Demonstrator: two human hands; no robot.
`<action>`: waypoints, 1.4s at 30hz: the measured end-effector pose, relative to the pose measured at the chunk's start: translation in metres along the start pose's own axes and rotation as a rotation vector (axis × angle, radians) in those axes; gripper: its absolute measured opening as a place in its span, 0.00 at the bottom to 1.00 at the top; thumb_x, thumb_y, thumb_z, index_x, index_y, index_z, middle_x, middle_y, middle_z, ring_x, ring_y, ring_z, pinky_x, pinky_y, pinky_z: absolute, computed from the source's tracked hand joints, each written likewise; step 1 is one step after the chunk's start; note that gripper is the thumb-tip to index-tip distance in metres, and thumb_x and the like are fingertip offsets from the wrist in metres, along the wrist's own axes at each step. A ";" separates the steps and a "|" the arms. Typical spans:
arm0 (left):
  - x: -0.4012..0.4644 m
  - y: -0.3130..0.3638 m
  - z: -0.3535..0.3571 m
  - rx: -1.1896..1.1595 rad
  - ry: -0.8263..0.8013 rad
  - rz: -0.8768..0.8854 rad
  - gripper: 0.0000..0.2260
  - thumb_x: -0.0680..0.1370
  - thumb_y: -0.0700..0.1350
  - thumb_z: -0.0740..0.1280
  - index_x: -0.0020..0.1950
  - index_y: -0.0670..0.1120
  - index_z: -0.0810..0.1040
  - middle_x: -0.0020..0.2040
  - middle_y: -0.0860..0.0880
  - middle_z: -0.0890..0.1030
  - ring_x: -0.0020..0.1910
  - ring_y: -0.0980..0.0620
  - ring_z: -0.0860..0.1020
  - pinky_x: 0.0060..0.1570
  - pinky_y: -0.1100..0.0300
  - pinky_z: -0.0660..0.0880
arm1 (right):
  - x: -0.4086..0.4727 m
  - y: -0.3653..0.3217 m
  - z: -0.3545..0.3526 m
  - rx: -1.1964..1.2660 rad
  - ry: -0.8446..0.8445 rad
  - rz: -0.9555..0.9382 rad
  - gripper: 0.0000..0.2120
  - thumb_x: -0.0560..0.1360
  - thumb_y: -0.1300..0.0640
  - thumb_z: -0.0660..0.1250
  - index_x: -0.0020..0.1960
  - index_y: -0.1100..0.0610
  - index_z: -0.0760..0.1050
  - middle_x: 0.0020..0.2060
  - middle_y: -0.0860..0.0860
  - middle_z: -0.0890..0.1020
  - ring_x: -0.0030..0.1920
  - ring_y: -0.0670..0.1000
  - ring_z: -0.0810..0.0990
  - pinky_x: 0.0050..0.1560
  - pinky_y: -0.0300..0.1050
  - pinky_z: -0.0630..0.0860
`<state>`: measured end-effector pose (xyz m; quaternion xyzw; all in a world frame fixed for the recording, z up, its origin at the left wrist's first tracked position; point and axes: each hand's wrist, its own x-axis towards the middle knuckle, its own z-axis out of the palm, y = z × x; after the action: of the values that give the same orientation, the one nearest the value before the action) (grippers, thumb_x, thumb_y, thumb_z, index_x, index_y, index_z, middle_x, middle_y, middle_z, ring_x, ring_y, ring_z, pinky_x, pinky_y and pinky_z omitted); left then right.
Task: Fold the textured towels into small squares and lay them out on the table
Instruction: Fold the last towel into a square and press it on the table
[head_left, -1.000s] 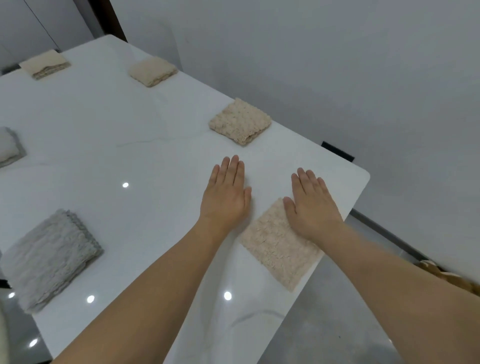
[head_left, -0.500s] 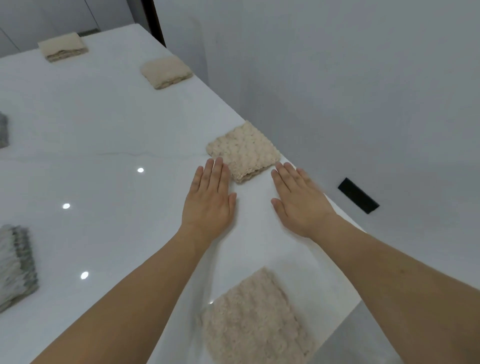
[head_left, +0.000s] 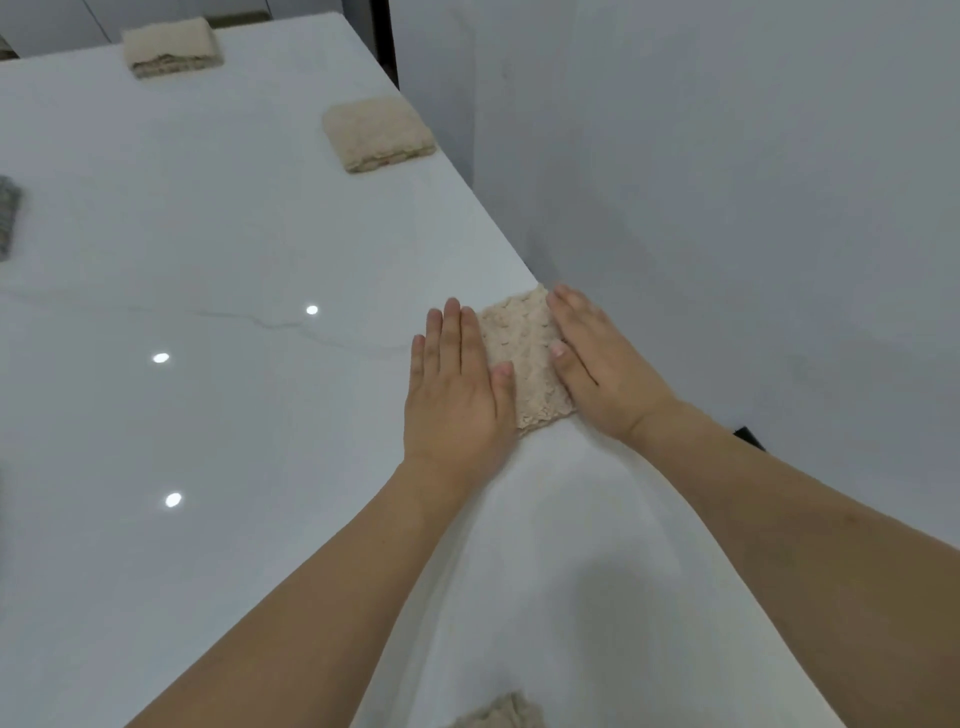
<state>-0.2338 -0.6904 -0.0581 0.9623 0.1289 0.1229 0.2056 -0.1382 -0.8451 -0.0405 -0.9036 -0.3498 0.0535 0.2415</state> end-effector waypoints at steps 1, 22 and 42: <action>0.004 0.004 0.003 0.010 -0.002 -0.010 0.31 0.81 0.55 0.42 0.80 0.38 0.50 0.81 0.42 0.50 0.80 0.46 0.44 0.78 0.50 0.42 | 0.005 0.004 0.002 -0.029 -0.018 -0.025 0.32 0.80 0.44 0.42 0.78 0.61 0.52 0.78 0.54 0.53 0.78 0.49 0.48 0.77 0.48 0.46; 0.009 0.019 0.002 -0.847 0.110 -0.391 0.22 0.86 0.48 0.51 0.80 0.49 0.53 0.81 0.56 0.52 0.78 0.63 0.49 0.76 0.66 0.46 | 0.028 0.009 0.014 0.792 -0.028 0.131 0.25 0.81 0.48 0.52 0.76 0.54 0.58 0.75 0.44 0.61 0.73 0.36 0.58 0.74 0.35 0.54; 0.015 0.008 0.007 -0.605 0.000 -0.275 0.24 0.86 0.52 0.48 0.80 0.45 0.55 0.80 0.53 0.55 0.79 0.60 0.48 0.74 0.68 0.43 | 0.013 0.007 0.019 0.534 0.234 0.227 0.24 0.82 0.51 0.49 0.76 0.58 0.61 0.75 0.49 0.62 0.75 0.42 0.57 0.73 0.33 0.52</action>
<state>-0.2160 -0.6951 -0.0577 0.8313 0.2154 0.1266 0.4966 -0.1293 -0.8334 -0.0591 -0.8413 -0.1903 0.0659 0.5016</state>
